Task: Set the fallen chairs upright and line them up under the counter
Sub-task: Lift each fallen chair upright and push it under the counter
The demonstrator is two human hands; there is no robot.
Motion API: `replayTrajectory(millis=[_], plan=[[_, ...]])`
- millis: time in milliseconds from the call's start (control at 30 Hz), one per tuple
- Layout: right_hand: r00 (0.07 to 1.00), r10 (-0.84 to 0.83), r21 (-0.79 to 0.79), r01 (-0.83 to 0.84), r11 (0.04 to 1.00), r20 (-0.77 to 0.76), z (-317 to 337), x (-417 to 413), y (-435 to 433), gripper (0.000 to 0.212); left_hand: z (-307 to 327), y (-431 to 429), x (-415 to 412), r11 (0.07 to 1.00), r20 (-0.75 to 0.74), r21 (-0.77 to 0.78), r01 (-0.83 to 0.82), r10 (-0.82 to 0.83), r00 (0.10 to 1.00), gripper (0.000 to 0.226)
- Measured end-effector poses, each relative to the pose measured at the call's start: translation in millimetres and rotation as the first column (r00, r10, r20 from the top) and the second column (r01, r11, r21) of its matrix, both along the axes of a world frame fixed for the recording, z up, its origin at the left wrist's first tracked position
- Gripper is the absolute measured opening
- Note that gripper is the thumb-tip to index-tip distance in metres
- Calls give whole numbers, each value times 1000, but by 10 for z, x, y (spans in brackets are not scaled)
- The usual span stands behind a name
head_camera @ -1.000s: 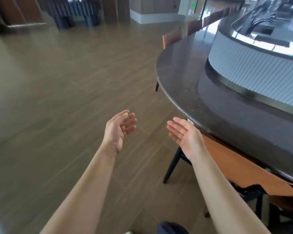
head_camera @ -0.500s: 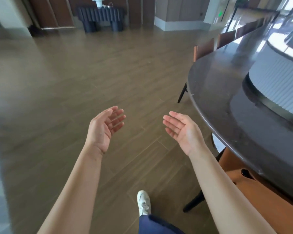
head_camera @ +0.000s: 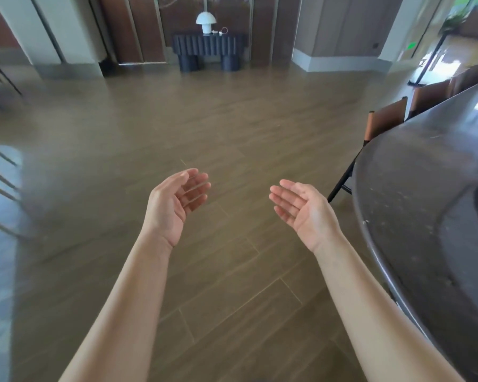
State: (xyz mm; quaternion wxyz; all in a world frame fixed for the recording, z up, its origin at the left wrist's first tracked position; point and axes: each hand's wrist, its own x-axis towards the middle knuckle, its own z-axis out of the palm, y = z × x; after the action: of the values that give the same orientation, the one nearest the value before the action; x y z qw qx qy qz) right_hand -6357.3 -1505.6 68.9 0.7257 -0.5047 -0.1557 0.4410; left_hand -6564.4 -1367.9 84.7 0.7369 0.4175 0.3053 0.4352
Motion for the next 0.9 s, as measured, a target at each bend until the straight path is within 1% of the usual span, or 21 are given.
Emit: replayTrajectory(millis=[133, 267, 367, 467, 533, 733, 800, 900], plan=[[998, -18, -9, 18, 1000, -64, -63, 272, 424, 31, -127, 477, 310, 998, -23, -43, 34, -35, 999, 24], [988, -50, -7, 50, 999, -146, -138, 550, 835, 33, -263, 953, 685, 995, -28, -44, 86, -87, 996, 24], [975, -92, 23, 99, 995, -202, -155, 825, 1216, 35, -318, 1414, 1040, 996, 11, -47, 79, -78, 997, 23], [964, -155, 41, 168, 985, -216, -152, 1138, 1709, 35, -331, 2002, 1418, 988, 5, -43, 147, -147, 989, 23], [960, -182, 46, 197, 979, -214, -120, 1297, 2009, 34, -305, 2352, 1632, 979, -9, -19, 202, -202, 979, 23], [933, -278, 51, 297, 954, -229, -90, 1798, 2847, 34, -245, 3419, 2351, 940, -50, -33, 341, -342, 938, 24], [927, -319, 26, 330, 944, -195, -118, 1996, 3078, 33, -255, 3696, 2659, 925, -50, -43, 377, -379, 924, 24], [903, -416, -4, 418, 908, -106, -176, 2259, 3315, 29, -291, 3956, 3057, 925, -55, -32, 378, -379, 924, 23]])
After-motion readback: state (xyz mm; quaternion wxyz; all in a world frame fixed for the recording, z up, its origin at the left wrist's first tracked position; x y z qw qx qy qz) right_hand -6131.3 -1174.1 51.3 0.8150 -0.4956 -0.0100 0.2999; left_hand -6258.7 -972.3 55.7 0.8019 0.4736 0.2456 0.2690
